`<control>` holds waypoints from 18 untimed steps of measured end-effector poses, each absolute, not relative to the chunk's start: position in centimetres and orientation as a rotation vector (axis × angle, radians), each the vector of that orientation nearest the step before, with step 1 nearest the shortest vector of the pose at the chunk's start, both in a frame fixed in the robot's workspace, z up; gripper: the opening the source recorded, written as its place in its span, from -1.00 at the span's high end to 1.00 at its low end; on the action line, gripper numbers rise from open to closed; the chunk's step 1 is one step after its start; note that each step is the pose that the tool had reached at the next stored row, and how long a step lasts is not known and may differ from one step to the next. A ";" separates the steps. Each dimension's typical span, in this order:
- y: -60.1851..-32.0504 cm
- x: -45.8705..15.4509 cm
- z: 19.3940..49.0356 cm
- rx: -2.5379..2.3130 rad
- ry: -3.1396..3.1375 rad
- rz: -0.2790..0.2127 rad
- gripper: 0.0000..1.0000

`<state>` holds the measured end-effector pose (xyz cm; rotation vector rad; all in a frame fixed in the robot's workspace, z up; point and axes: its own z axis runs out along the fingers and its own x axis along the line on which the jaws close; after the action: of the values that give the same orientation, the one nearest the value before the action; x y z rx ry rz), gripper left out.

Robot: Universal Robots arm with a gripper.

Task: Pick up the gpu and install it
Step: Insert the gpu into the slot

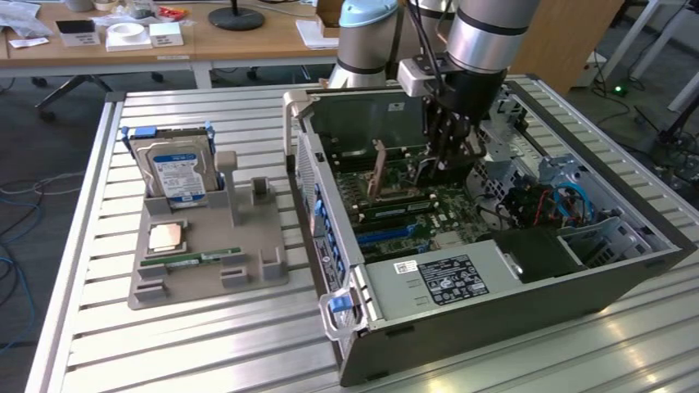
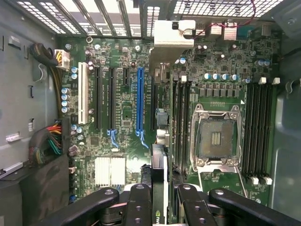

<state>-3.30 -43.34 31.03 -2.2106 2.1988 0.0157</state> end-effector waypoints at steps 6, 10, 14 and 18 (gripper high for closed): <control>-43.3 -3.3 30.6 -2.211 2.199 0.016 0.47; -43.3 -3.4 30.3 -2.211 2.199 0.016 0.47; -43.3 -3.4 30.2 -2.211 2.199 0.016 0.47; -43.3 -3.4 30.0 -2.211 2.199 0.016 0.47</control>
<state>-3.35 -43.34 29.97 -2.2107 2.1988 0.0156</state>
